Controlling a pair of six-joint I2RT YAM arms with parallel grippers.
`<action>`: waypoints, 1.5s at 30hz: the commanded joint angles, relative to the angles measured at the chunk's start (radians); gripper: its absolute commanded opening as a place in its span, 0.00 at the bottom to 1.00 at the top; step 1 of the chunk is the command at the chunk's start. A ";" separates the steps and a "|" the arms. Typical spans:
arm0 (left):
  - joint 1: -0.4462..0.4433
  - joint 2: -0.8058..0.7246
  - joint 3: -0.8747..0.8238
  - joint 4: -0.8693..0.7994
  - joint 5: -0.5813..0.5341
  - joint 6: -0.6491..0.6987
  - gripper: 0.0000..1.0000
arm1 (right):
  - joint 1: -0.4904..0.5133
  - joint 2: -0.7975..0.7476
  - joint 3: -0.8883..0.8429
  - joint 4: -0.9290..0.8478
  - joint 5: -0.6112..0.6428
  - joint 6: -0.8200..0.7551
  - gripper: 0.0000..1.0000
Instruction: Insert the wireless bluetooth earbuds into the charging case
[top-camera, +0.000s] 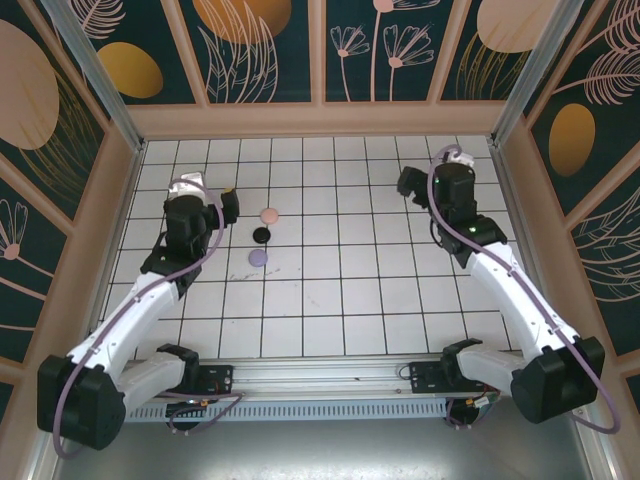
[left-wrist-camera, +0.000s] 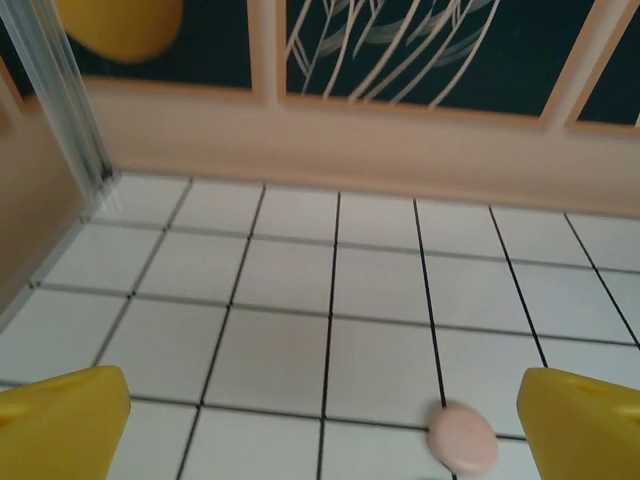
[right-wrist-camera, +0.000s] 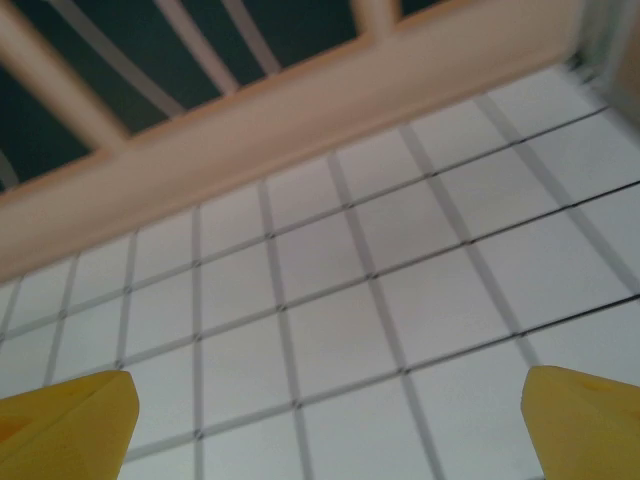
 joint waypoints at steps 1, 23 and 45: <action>0.006 -0.030 -0.074 0.255 -0.043 0.200 0.99 | -0.063 0.008 -0.096 0.225 0.161 -0.091 0.99; 0.146 0.202 -0.493 1.016 0.076 0.209 0.99 | -0.243 0.249 -0.610 1.121 -0.013 -0.350 0.99; 0.310 0.509 -0.420 1.098 0.298 0.100 0.99 | -0.330 0.405 -0.753 1.466 -0.273 -0.335 0.99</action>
